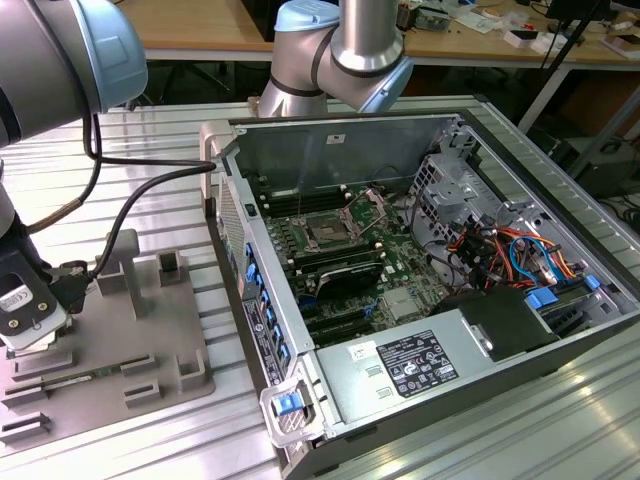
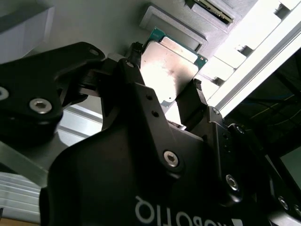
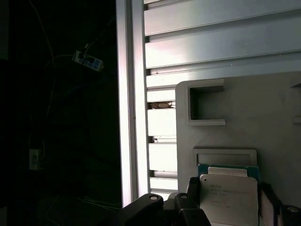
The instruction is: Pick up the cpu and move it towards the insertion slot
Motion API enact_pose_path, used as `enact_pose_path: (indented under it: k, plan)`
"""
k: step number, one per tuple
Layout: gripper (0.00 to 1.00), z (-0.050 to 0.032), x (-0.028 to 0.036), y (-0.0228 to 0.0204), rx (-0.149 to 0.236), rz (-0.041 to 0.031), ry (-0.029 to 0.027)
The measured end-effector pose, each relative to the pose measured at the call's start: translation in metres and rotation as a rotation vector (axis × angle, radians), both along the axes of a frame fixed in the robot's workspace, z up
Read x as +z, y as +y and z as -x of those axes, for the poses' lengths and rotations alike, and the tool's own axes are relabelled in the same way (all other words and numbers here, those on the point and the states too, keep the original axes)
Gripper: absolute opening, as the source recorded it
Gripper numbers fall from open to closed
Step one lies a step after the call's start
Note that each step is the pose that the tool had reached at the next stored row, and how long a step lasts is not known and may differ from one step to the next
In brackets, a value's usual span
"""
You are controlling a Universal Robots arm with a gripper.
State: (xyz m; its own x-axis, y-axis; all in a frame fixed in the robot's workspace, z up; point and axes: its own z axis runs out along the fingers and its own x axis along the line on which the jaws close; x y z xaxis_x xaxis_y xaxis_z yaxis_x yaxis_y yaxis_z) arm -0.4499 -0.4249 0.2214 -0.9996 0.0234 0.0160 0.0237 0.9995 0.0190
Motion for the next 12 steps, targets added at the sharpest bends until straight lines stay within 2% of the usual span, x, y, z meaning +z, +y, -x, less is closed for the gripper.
enact_pose_path:
  k: [9,12]
  plan:
    - [0.55,0.0,0.0005,0.0,0.0,0.0001,0.0002]
    - [0.55,0.0,0.0034,0.0,0.0,0.0002,0.0003]
